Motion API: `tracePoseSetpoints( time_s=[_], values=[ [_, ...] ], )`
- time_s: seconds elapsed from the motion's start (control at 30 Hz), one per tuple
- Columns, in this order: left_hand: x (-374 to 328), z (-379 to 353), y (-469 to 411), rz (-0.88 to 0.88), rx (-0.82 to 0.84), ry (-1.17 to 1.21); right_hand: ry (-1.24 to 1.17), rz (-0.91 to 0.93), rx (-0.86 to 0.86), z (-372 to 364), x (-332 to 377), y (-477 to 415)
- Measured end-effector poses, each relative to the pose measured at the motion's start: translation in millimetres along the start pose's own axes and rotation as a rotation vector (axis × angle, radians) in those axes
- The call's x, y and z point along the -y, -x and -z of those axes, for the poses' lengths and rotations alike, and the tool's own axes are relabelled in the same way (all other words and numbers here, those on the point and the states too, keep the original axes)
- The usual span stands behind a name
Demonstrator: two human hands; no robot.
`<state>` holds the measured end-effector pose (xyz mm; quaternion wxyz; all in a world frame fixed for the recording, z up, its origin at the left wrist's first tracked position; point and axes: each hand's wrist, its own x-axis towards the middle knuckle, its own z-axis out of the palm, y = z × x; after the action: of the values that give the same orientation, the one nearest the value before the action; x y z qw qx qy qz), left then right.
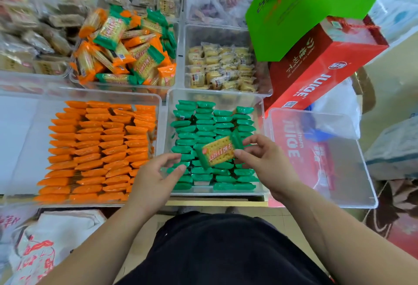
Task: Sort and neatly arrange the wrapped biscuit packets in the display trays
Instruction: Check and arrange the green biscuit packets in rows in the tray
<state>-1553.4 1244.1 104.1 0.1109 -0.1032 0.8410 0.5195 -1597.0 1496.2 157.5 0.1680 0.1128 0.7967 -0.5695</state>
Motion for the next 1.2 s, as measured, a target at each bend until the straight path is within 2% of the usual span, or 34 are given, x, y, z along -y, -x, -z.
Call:
tracePoseSetpoints(
  time_s=[0.07,0.13,0.4,0.5,0.63,0.8,1.0,1.1,1.2],
  values=[
    [-19.5,5.5,8.2,0.143,0.062,0.257,-0.151,-0.037,0.021,-1.9,9.3,11.1],
    [-36.3,9.8,15.6,0.176,0.095,0.383,-0.223,-0.041,0.057,-6.4,16.3,21.4],
    [-63.2,22.8,29.2,0.148,-0.104,0.479,-0.283,-0.049,0.125,-21.2,18.5,34.8],
    [-67.7,29.3,33.0,0.118,-0.135,0.528,-0.372,-0.052,0.088,-23.8,23.9,35.1],
    [-67.9,36.5,32.4,0.150,-0.118,0.670,-0.522,-0.055,0.167,-25.9,33.5,37.0],
    [-50.8,35.7,31.3,0.279,0.029,0.871,-0.529,-0.012,0.181,-23.5,51.0,44.7],
    [-55.2,33.2,34.9,0.316,0.057,0.913,-0.273,0.017,0.034,-24.9,52.1,41.4],
    [-63.9,37.0,33.4,0.277,0.051,0.926,-0.293,-0.098,0.124,-21.5,42.9,35.6],
    [-73.5,40.9,31.5,0.252,0.074,0.932,-0.647,-0.322,0.272,-18.6,33.4,29.5]
  ],
)
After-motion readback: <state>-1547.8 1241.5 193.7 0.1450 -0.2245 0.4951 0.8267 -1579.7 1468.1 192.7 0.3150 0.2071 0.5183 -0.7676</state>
